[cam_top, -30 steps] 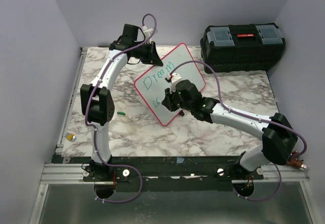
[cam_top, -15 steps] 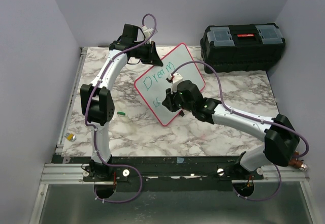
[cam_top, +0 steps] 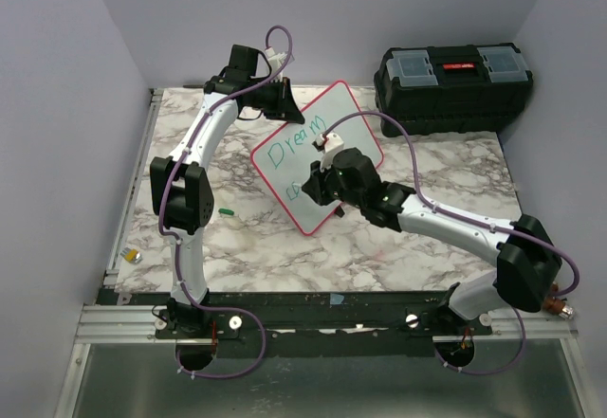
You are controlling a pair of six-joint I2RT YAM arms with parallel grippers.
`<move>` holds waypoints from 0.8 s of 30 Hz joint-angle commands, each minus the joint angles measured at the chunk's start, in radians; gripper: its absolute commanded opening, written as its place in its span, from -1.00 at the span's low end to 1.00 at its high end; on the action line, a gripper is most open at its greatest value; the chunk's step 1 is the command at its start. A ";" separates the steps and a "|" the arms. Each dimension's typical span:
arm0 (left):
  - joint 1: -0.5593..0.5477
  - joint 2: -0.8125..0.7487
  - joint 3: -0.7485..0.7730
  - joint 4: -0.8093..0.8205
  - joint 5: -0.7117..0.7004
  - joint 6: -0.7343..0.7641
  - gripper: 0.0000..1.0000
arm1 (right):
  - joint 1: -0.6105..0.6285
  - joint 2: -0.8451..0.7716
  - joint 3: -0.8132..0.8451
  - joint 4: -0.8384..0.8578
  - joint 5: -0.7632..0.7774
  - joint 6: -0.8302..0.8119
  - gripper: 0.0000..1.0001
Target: Write a sentence on the whiteboard
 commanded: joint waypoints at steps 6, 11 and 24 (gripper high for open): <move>-0.020 -0.014 -0.011 -0.035 -0.032 0.051 -1.00 | 0.002 0.048 0.039 0.031 0.057 0.005 -0.99; -0.020 -0.014 -0.010 -0.035 -0.032 0.051 -1.00 | 0.002 0.052 0.034 0.023 0.095 0.007 -0.99; -0.020 -0.012 -0.008 -0.037 -0.031 0.049 -1.00 | 0.002 0.057 0.013 -0.022 0.126 0.015 -0.99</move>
